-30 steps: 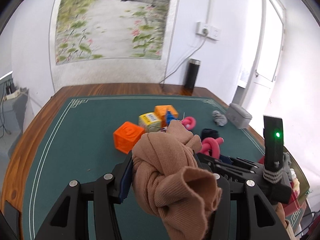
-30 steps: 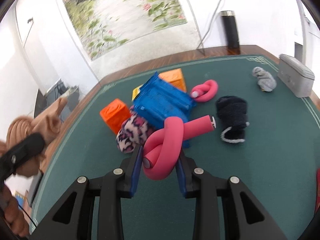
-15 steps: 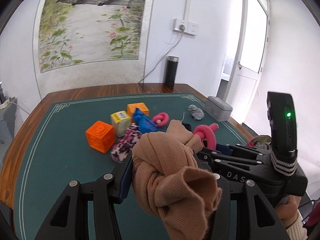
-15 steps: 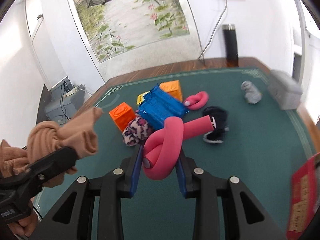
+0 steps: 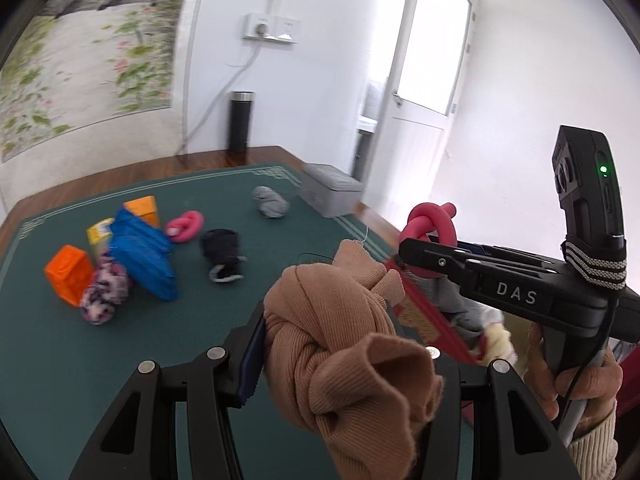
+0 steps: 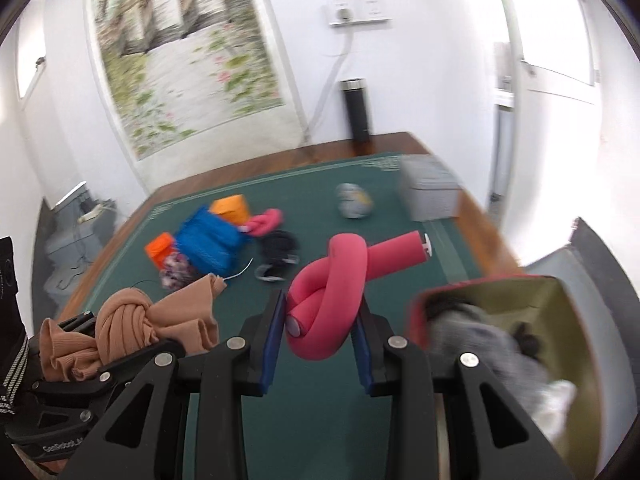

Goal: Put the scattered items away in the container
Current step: 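Carry the tan stocking and pink foam ring into the red tin with both tools, then move both tools back to the table while the right tool grasps the black sock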

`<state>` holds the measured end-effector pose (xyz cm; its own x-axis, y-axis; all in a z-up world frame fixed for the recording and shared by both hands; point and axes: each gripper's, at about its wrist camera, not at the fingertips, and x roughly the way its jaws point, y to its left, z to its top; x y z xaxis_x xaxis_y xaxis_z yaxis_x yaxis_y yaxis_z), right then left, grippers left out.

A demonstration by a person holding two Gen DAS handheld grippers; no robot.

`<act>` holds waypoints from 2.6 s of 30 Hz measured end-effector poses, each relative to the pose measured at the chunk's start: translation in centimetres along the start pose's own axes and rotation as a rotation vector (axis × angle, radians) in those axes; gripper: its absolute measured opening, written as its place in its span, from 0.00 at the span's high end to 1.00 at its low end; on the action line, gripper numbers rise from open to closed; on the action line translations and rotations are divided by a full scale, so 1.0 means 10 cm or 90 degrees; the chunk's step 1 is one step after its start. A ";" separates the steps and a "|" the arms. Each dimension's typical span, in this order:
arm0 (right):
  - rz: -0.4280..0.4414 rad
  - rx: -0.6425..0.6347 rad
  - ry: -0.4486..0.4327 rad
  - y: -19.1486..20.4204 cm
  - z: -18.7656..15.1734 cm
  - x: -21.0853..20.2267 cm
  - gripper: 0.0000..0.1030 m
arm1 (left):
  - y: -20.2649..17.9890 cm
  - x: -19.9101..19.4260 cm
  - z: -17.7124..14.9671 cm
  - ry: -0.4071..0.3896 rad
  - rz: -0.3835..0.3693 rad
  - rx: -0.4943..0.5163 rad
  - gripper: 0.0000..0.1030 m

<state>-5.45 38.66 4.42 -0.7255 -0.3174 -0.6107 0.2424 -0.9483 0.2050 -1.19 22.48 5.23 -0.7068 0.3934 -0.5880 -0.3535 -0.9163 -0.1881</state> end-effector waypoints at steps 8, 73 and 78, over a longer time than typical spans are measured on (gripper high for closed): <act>-0.088 0.029 0.036 -0.71 -0.13 -0.21 0.66 | -0.72 0.43 0.00 0.040 -0.075 0.031 0.49; -0.059 0.001 0.133 1.07 0.26 2.07 0.43 | 2.52 0.26 -0.27 0.074 0.220 -0.135 0.23; -0.100 -0.035 0.131 1.14 0.33 2.25 0.37 | 2.50 0.47 -0.18 0.084 0.206 -0.109 0.23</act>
<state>-21.17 20.72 -4.44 -0.6127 -0.1537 -0.7752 0.1753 -0.9829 0.0564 -12.24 1.33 -3.69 -0.6757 0.0797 -0.7329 -0.0102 -0.9951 -0.0988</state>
